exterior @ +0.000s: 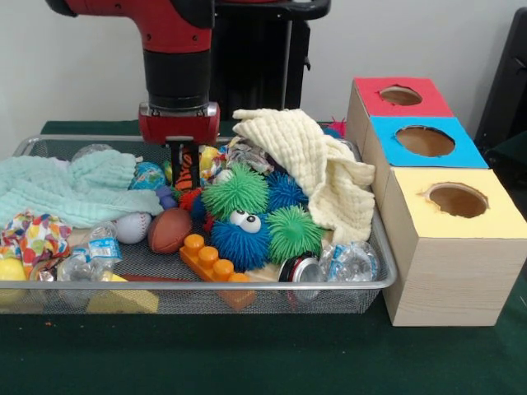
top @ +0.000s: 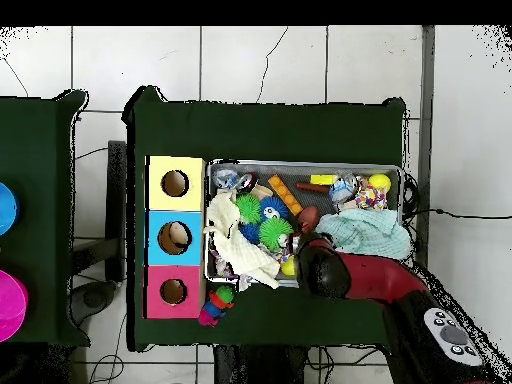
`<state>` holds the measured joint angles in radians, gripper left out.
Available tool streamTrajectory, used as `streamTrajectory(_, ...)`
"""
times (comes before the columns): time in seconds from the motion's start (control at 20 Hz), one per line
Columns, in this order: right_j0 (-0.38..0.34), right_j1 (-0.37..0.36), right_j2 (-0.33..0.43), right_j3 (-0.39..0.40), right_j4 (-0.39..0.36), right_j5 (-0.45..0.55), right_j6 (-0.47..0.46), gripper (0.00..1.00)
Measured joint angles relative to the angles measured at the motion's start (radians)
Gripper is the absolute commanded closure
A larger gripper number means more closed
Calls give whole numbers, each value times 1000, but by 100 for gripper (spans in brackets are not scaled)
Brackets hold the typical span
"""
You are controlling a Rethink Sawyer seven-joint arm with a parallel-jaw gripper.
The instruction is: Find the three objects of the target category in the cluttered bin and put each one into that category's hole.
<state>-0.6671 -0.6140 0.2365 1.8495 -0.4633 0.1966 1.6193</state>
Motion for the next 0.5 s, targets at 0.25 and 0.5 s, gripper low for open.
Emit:
streamTrajectory(0.25, -47, -60, 85, 26, 13, 10, 0, 100)
streamTrajectory(0.5, -77, -102, 172, 59, 47, 10, 0, 100)
